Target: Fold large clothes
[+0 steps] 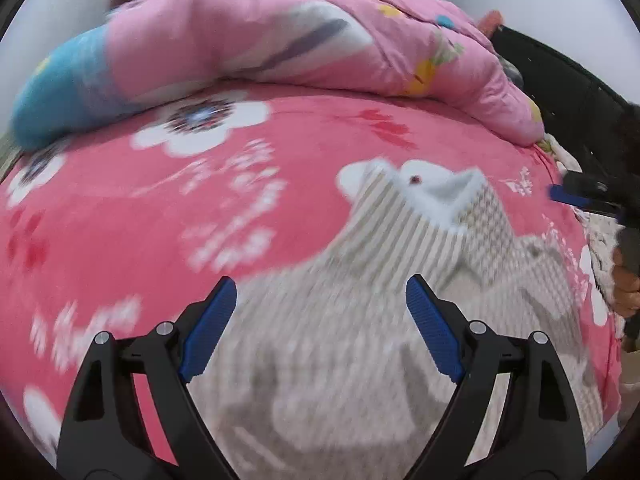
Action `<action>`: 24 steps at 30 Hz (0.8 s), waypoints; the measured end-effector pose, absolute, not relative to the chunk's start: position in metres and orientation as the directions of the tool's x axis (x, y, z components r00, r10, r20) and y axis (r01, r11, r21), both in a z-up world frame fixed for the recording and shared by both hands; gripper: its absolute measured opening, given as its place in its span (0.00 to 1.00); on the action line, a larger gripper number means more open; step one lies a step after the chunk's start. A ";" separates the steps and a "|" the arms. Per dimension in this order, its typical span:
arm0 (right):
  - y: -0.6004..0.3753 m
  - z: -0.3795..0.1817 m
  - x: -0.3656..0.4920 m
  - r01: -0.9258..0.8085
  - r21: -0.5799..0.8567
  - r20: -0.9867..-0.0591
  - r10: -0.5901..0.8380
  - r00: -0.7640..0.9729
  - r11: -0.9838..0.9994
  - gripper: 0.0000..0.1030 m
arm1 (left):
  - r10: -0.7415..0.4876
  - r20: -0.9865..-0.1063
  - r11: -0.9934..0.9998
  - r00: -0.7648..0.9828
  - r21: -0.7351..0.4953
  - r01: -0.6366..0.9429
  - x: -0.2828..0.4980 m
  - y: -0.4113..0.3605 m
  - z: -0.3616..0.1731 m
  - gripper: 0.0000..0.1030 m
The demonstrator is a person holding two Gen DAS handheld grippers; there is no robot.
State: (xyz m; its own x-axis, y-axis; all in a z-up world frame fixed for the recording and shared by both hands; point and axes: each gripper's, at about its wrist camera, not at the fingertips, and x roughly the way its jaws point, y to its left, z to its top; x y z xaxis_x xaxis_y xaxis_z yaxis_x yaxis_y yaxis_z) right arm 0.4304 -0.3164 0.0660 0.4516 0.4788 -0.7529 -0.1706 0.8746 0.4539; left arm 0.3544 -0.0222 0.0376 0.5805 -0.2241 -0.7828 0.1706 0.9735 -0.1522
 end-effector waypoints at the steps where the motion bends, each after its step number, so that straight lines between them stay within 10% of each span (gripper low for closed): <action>1: -0.315 0.059 0.447 -0.146 0.464 -0.763 0.478 0.436 0.874 0.91 | -0.239 -0.779 0.970 0.579 -0.158 0.187 0.372 -0.032 0.036 0.81; 6: -0.312 0.014 0.498 -0.050 0.488 -0.808 0.473 0.351 0.872 0.87 | -0.282 -0.781 0.956 0.557 -0.181 0.231 0.436 -0.066 0.016 0.78; 11: -0.310 -0.014 0.512 -0.012 0.514 -0.816 0.493 0.302 0.857 0.71 | -0.318 -0.796 0.947 0.515 -0.248 0.201 0.471 -0.076 -0.010 0.54; 19: -0.307 -0.002 0.509 -0.067 0.483 -0.815 0.476 0.329 0.873 0.19 | -0.354 -0.786 0.935 0.507 -0.284 0.213 0.476 -0.082 -0.013 0.18; 24: -0.292 0.035 0.474 -0.220 0.389 -0.806 0.446 0.389 0.895 0.17 | -0.371 -0.745 0.926 0.554 -0.254 0.279 0.450 -0.082 0.018 0.13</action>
State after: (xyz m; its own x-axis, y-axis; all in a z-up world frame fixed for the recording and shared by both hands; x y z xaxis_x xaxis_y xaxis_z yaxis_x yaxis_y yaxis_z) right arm 0.4735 -0.2925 0.0354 0.3893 0.4460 -0.8059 -0.2196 0.8947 0.3890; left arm 0.4496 -0.0822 0.0182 0.5541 -0.3712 -0.7451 0.2792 0.9261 -0.2537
